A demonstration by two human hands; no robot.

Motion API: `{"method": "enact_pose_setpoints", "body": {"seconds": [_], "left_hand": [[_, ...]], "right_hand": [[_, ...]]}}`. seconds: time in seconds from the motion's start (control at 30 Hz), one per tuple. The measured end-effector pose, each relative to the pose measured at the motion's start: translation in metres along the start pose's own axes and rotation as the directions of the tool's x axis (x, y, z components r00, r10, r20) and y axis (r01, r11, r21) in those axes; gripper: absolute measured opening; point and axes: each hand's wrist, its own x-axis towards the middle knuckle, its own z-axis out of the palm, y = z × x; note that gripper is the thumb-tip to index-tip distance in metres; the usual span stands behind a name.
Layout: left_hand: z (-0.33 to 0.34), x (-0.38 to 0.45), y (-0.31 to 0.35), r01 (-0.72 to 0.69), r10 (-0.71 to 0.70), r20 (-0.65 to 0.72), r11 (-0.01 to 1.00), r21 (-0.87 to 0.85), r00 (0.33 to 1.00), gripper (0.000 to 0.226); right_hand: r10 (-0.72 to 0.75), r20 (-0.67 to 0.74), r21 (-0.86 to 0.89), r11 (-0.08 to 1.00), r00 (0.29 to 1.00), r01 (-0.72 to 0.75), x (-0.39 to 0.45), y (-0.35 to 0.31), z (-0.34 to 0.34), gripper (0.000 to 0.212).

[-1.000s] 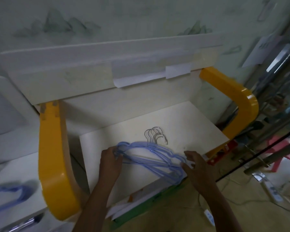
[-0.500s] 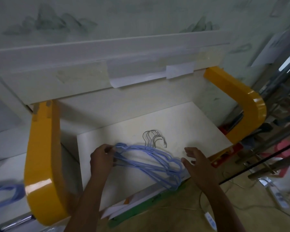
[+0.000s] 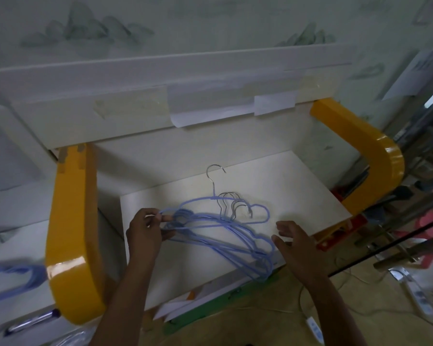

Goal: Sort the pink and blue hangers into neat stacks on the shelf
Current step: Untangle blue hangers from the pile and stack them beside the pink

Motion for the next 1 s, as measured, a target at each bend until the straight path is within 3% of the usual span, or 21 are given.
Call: {"method": "enact_pose_setpoints", "body": {"seconds": [0.27, 0.37, 0.6, 1.0], "left_hand": [[-0.001, -0.014, 0.010, -0.026, 0.026, -0.003, 0.987, -0.157, 1.000, 0.011], [-0.004, -0.017, 0.013, -0.028, 0.027, -0.006, 0.987, -0.161, 1.000, 0.018], [-0.007, -0.025, 0.022, -0.031, 0.030, -0.006, 0.985, -0.171, 1.000, 0.015], [-0.013, -0.039, 0.031, -0.039, 0.045, 0.022, 0.974, -0.224, 0.999, 0.012]], "right_hand": [[0.027, 0.103, -0.185, 0.983, 0.994, -0.008, 0.002, 0.015, 0.015, 0.020], [-0.003, 0.082, -0.231, 0.973, 0.997, 0.021, 0.003, 0.020, 0.020, 0.005], [0.004, -0.048, -0.344, 0.939, 0.999, -0.021, 0.004, 0.014, 0.018, 0.005], [0.030, -0.209, -0.057, 0.997, 0.978, -0.043, -0.019, -0.001, 0.008, 0.018]]}}
